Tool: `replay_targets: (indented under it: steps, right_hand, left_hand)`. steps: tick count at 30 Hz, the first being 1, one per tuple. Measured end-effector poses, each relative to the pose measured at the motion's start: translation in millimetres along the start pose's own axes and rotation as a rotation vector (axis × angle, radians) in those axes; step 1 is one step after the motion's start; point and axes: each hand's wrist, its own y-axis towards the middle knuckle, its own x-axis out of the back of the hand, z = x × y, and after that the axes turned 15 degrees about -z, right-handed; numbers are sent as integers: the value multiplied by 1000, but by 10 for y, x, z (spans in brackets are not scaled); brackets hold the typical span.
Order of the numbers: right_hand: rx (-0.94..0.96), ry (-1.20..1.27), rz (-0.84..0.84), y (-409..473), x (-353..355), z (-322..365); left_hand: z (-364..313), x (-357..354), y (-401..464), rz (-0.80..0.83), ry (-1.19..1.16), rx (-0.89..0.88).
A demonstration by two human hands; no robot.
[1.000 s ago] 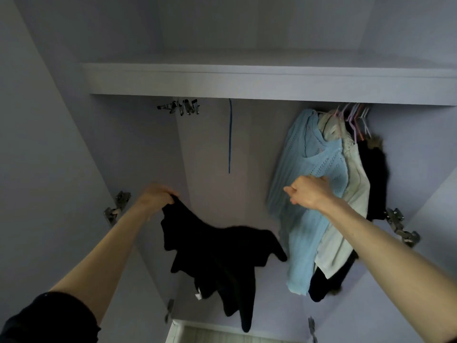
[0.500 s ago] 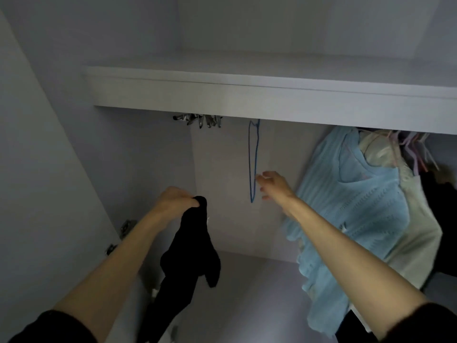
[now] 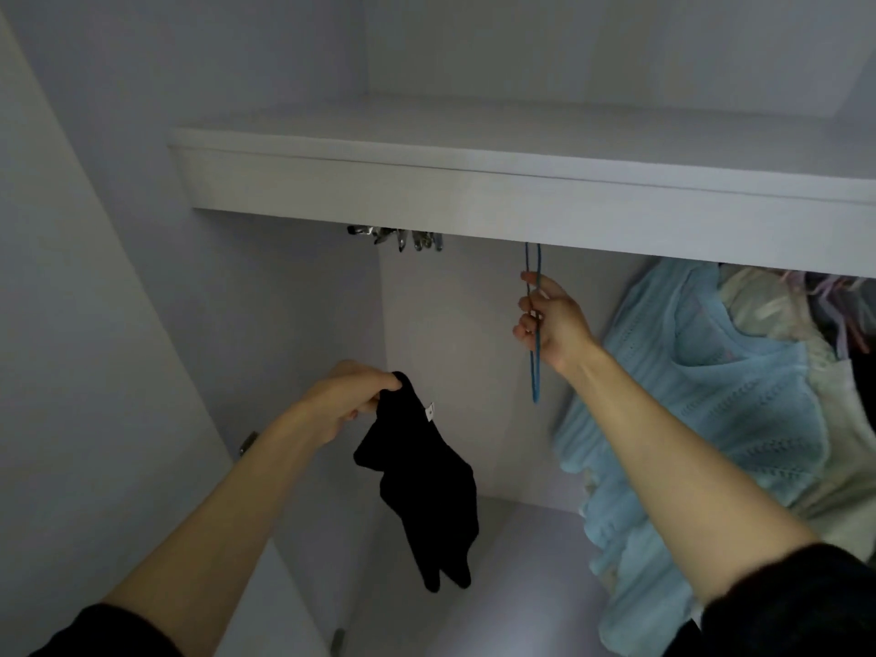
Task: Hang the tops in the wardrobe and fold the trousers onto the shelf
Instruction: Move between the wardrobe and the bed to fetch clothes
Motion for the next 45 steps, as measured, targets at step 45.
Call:
replay_targets:
  steps: [45]
  right_hand:
    - [-221,523,-3,-873,1091,-559]
  left_hand:
    - [371,-614,-785,15,241,84]
